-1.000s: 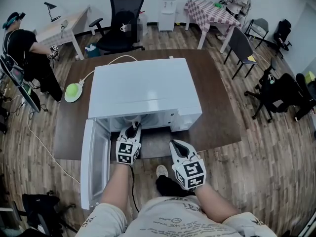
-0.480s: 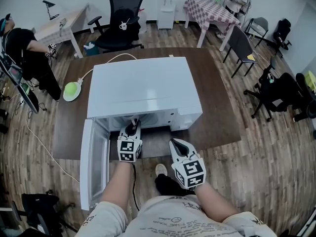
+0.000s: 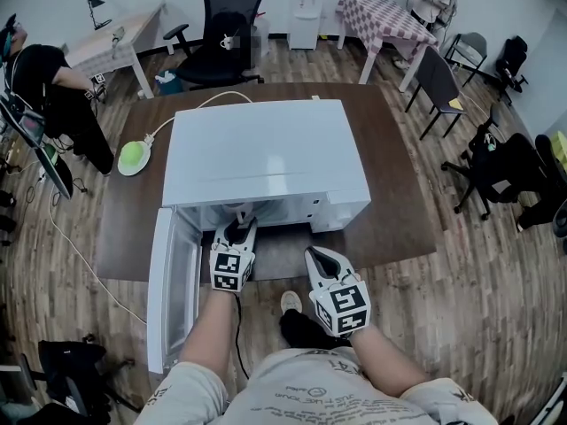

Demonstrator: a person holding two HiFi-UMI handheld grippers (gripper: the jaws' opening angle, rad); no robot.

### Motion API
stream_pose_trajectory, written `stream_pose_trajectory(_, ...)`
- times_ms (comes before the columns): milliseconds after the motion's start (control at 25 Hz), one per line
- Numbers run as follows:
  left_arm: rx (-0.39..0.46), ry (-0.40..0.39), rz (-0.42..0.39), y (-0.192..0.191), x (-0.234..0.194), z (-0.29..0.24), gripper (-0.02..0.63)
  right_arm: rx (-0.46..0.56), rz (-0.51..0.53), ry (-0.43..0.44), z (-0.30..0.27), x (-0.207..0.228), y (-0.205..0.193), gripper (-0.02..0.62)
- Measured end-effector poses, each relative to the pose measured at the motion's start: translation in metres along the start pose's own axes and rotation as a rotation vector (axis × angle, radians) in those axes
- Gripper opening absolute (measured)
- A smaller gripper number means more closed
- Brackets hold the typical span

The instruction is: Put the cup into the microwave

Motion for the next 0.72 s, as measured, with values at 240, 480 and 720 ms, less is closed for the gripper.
stream_pose_trajectory(240,-0.056,0.086,-0.076,-0.002,-0.007,0.006,0.110,-0.002,0.011,0.013,-0.006,-0.007,0.003,0.017)
stream_pose_trajectory(480,0.000,-0.070,0.105,-0.001,-0.013,0.013,0.112,-0.006,0.006,0.007,-0.005,-0.006,0.002,0.017)
stream_pose_trajectory(720,0.051,-0.041,0.161,-0.004,-0.025,0.016,0.114,-0.021,0.014,0.007,-0.009,-0.006,0.000,0.017)
Point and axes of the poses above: the fingertips, and each gripper's own axes: z backward along the fingers, x to its right, y out of its top, the point moved 5 cm from there along z, backward along the fingers, and after that the axes turned 9 degrees about y, right-handed, at the moved point
